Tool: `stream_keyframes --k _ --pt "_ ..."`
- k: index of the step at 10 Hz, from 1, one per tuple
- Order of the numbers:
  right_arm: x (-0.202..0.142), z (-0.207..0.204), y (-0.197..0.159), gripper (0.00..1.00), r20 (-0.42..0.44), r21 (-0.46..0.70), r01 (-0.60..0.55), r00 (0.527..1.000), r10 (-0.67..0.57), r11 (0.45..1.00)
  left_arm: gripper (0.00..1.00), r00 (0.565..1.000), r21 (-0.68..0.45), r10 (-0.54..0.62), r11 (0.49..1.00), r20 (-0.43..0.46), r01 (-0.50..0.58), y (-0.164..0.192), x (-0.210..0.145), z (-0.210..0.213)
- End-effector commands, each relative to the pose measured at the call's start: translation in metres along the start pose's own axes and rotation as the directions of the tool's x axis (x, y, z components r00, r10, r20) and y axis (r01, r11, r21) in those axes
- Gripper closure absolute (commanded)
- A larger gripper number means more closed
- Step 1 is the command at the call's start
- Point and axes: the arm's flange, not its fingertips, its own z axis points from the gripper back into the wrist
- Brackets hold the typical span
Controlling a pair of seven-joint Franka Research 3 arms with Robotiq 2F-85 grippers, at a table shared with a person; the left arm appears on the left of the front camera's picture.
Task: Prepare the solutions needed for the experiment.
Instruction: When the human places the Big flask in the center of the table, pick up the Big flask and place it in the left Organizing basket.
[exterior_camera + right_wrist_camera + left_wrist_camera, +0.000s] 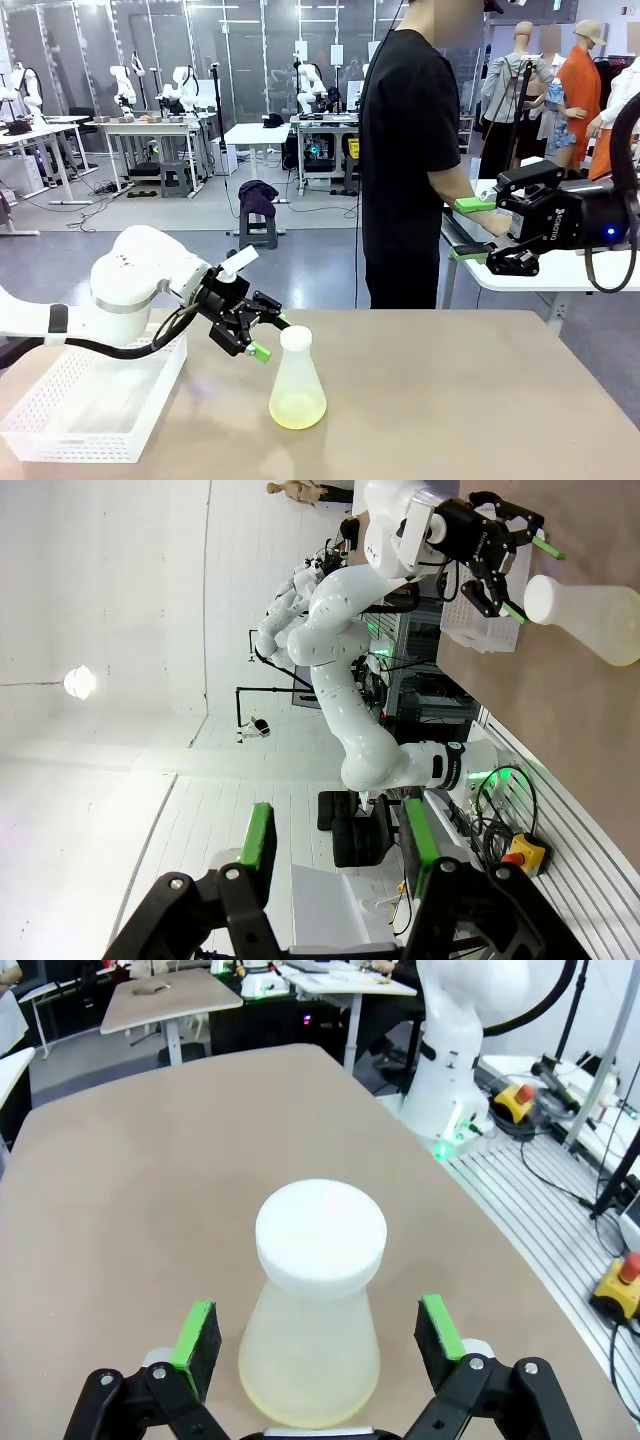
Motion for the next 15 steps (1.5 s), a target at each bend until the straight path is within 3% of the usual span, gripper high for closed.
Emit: stream_keyframes --k 1,8,15 --pt "0.000 0.001 0.000 0.37 -0.002 0.003 -0.003 1.000 0.003 1.000 0.00 0.999 -0.020 -0.040 0.999 0.001 0.040 0.005 0.005 -0.005" --pt "0.000 0.001 0.000 0.37 -0.002 0.003 -0.003 1.000 0.003 1.000 0.00 0.999 -0.062 -0.008 0.998 0.041 0.010 0.008 -0.007 -0.015" --pt "0.000 0.001 0.000 0.37 -0.002 0.003 -0.003 1.000 0.003 1.000 0.00 0.998 -0.032 0.006 0.999 0.065 -0.004 0.005 -0.015 -0.025"
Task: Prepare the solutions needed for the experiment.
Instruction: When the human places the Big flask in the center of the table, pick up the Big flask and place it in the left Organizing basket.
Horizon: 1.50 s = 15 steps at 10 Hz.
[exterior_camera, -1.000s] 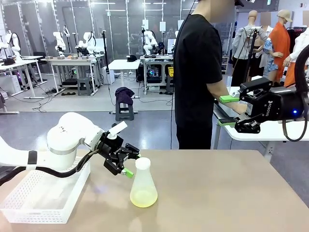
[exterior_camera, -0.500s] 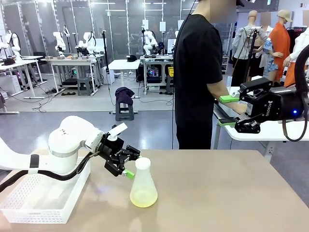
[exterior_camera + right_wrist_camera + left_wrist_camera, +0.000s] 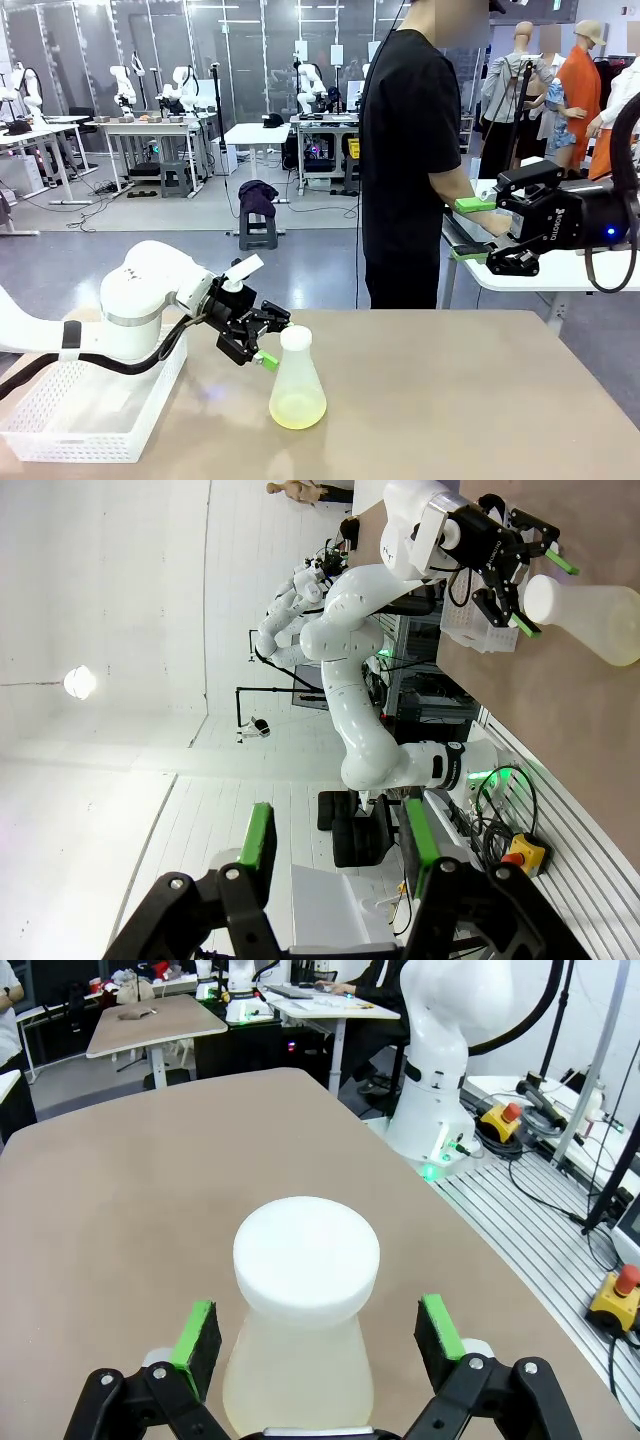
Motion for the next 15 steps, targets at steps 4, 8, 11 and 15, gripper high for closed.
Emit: stream_keyframes --k 4,8,11,15 --pt "0.000 0.001 0.000 0.37 -0.002 0.003 -0.003 1.000 0.003 1.000 0.00 0.999 0.019 0.014 1.000 0.039 -0.015 0.015 -0.014 -0.023" --pt "0.000 0.001 0.000 0.37 -0.002 0.003 -0.003 1.000 0.003 1.000 0.00 0.999 0.028 0.017 0.999 0.049 -0.018 0.021 -0.018 -0.035" --pt "0.000 0.001 0.000 0.37 -0.002 0.003 -0.003 1.000 0.003 1.000 0.00 0.997 0.033 -0.011 0.999 0.075 0.008 0.023 -0.015 -0.041" --pt "0.000 0.001 0.000 0.37 -0.002 0.003 -0.003 1.000 0.003 1.000 0.12 0.994 0.033 -0.022 0.999 0.105 0.019 0.026 -0.015 -0.049"
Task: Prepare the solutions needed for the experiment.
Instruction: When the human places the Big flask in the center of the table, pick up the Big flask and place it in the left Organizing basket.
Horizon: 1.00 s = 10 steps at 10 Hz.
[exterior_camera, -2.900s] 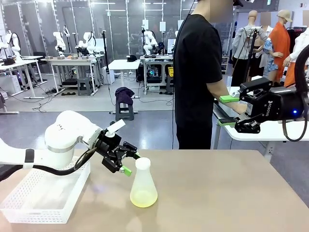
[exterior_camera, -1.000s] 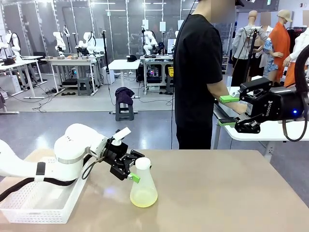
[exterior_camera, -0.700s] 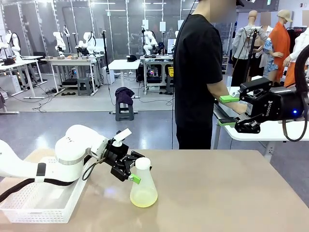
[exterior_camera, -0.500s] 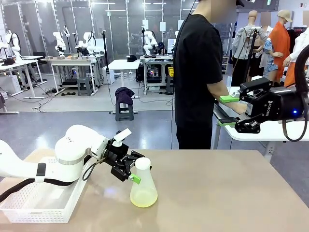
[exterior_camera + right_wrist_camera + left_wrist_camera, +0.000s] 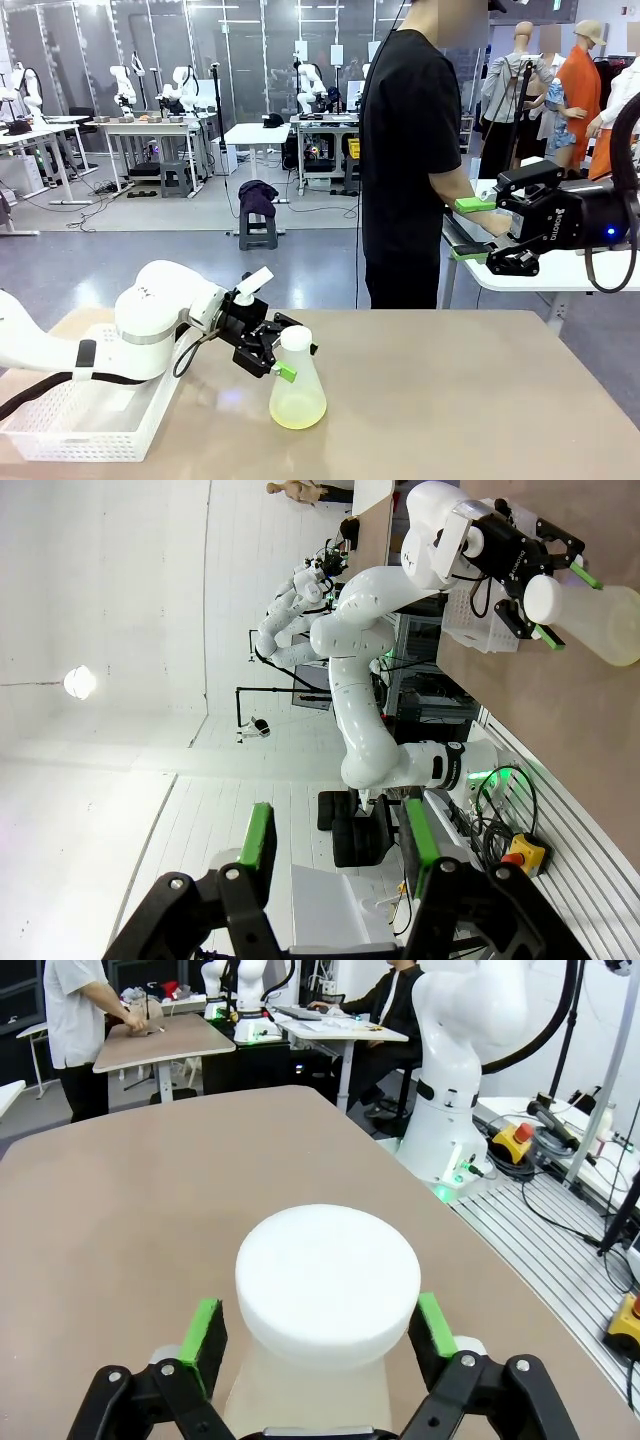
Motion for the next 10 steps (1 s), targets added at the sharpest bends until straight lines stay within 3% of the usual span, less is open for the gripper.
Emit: stream_keyframes --k 1,2,3,4,5,6,7,9,10 --pt "-0.0001 0.0007 0.0003 0.37 -0.002 0.003 -0.003 1.000 0.003 1.000 0.27 0.998 0.010 -0.028 1.000 0.050 0.028 0.0202 0.0009 -0.0194" --pt "-0.0001 0.0007 0.0003 0.37 -0.002 0.003 -0.003 1.000 0.003 1.000 0.32 0.998 0.014 -0.025 1.000 0.055 0.025 0.0196 0.0013 -0.0192" --pt "-0.0001 0.0007 0.0003 0.37 -0.002 0.003 -0.003 1.000 0.003 1.000 0.47 0.998 0.020 -0.022 1.000 0.059 0.021 0.0198 0.0018 -0.0193" --pt "-0.0001 0.0007 0.0003 0.37 -0.002 0.003 -0.003 1.000 0.003 1.000 0.52 0.998 0.020 -0.022 1.000 0.059 0.020 0.0189 0.0023 -0.0192" --pt "-0.0001 0.0007 0.0003 0.37 -0.002 0.003 -0.003 1.000 0.003 1.000 0.67 0.998 0.022 -0.017 1.000 0.060 0.015 0.0178 0.0026 -0.0188" --pt "-0.0001 0.0007 0.0003 0.37 -0.002 0.003 -0.003 1.000 0.003 1.000 0.72 0.998 0.026 -0.015 1.000 0.064 0.014 0.0170 0.0024 -0.0179" --pt "-0.0001 0.0007 0.0003 0.37 -0.002 0.003 -0.003 1.000 0.003 1.000 0.87 0.998 0.025 -0.013 1.000 0.065 0.011 0.0169 0.0024 -0.0182" --pt "-0.0001 0.0007 0.0003 0.37 -0.002 0.003 -0.003 1.000 0.003 1.000 1.00 0.998 0.033 -0.018 0.999 0.062 0.016 0.0154 0.0042 -0.0189" --pt "-0.0001 0.0007 0.0003 0.37 -0.002 0.003 -0.003 1.000 0.003 1.000 1.00 0.998 0.030 -0.027 0.999 0.062 0.025 0.0109 0.0094 -0.0205"
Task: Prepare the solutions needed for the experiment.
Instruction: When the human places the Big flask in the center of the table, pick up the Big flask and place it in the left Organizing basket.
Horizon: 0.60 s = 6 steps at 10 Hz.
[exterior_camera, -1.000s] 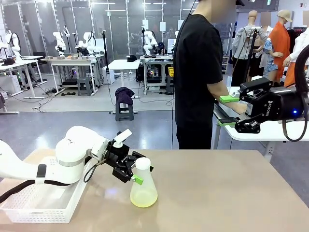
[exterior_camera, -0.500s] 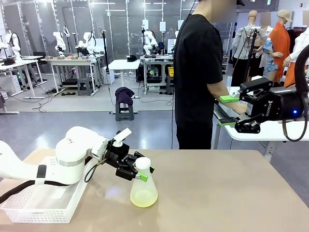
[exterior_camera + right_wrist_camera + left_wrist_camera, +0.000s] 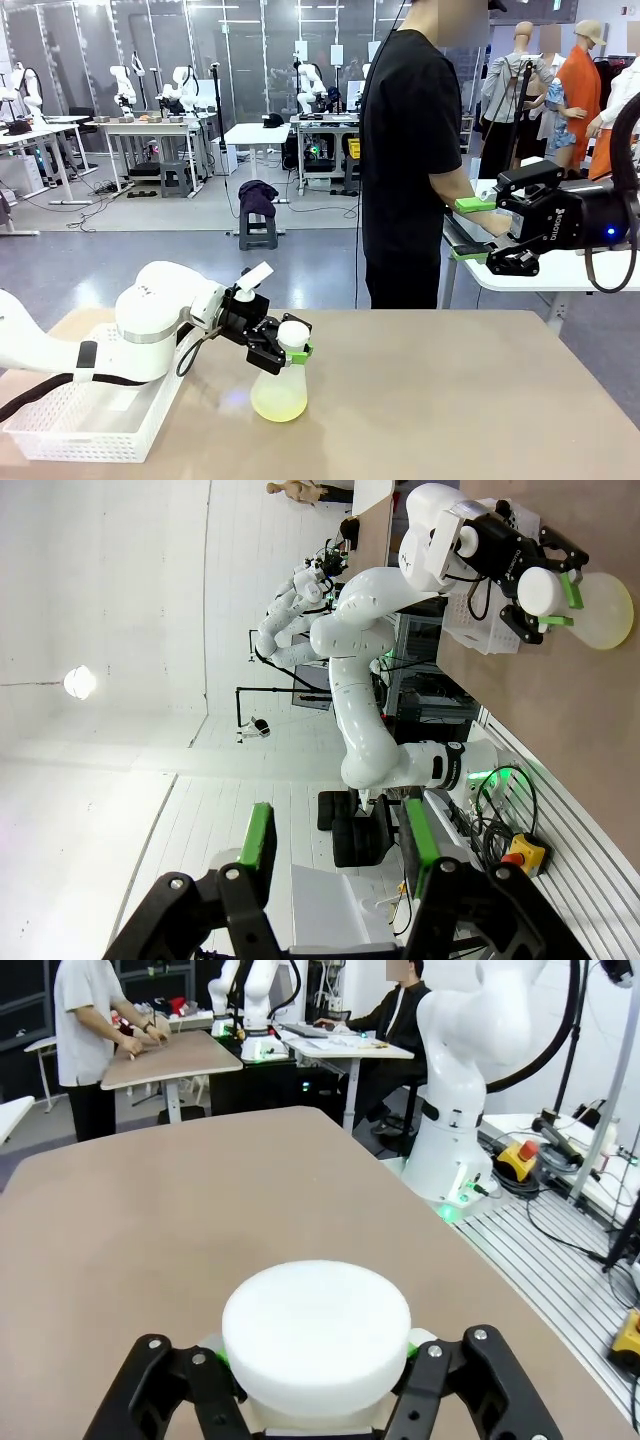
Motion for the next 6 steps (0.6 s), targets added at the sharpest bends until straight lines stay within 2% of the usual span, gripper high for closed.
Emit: stream_keyframes --k 1,3,6 --pt "0.000 0.001 0.000 0.37 -0.003 0.003 -0.003 1.000 0.003 1.000 1.00 1.000 0.015 -0.015 1.000 0.015 0.014 0.006 0.006 -0.018" --pt "0.000 0.001 0.000 0.37 -0.003 0.003 -0.003 1.000 0.003 1.000 0.86 1.000 0.022 -0.014 1.000 -0.011 0.014 -0.009 0.020 -0.017" --pt "0.000 0.001 0.000 0.37 -0.003 0.003 -0.003 1.000 0.003 1.000 0.86 0.998 0.048 -0.029 0.998 -0.054 0.032 -0.035 0.041 0.001"
